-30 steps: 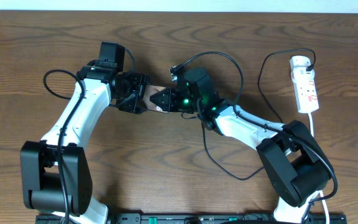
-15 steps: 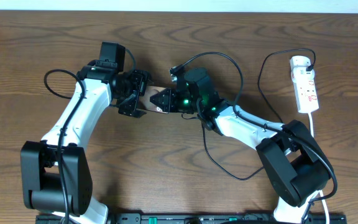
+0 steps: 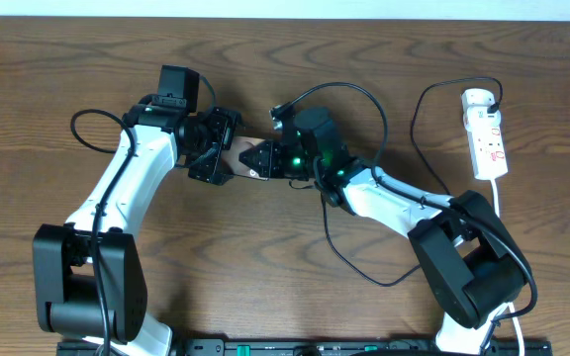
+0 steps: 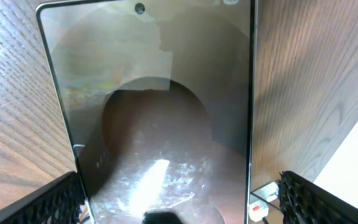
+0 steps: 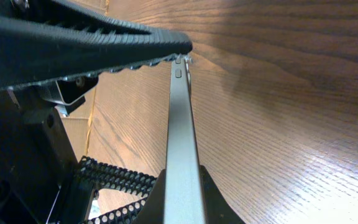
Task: Plug charger to phone and switch on socket
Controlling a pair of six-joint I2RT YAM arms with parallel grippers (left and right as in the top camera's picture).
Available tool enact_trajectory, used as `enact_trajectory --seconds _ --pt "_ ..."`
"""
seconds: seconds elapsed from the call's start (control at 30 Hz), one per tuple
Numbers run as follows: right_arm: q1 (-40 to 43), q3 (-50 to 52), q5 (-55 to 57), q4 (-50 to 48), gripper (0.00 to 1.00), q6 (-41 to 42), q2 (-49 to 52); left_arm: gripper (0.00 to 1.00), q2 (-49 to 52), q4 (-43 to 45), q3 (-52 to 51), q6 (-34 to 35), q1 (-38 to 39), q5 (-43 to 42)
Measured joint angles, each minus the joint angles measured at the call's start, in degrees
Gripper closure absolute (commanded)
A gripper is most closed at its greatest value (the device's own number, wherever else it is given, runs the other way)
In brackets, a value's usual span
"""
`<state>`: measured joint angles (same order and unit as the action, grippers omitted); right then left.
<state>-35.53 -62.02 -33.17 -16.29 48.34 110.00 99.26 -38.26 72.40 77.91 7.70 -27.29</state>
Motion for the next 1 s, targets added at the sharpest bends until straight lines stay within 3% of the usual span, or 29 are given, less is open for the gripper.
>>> enact_trajectory --seconds 0.63,1.0 --pt "5.2 0.0 0.5 -0.7 0.99 1.2 0.0 0.06 -4.5 4.7 0.0 -8.1 -3.2 -6.1" --pt "7.2 0.0 1.2 -10.3 0.99 18.8 0.1 0.06 -10.4 8.8 0.0 -17.0 -3.2 -6.9"
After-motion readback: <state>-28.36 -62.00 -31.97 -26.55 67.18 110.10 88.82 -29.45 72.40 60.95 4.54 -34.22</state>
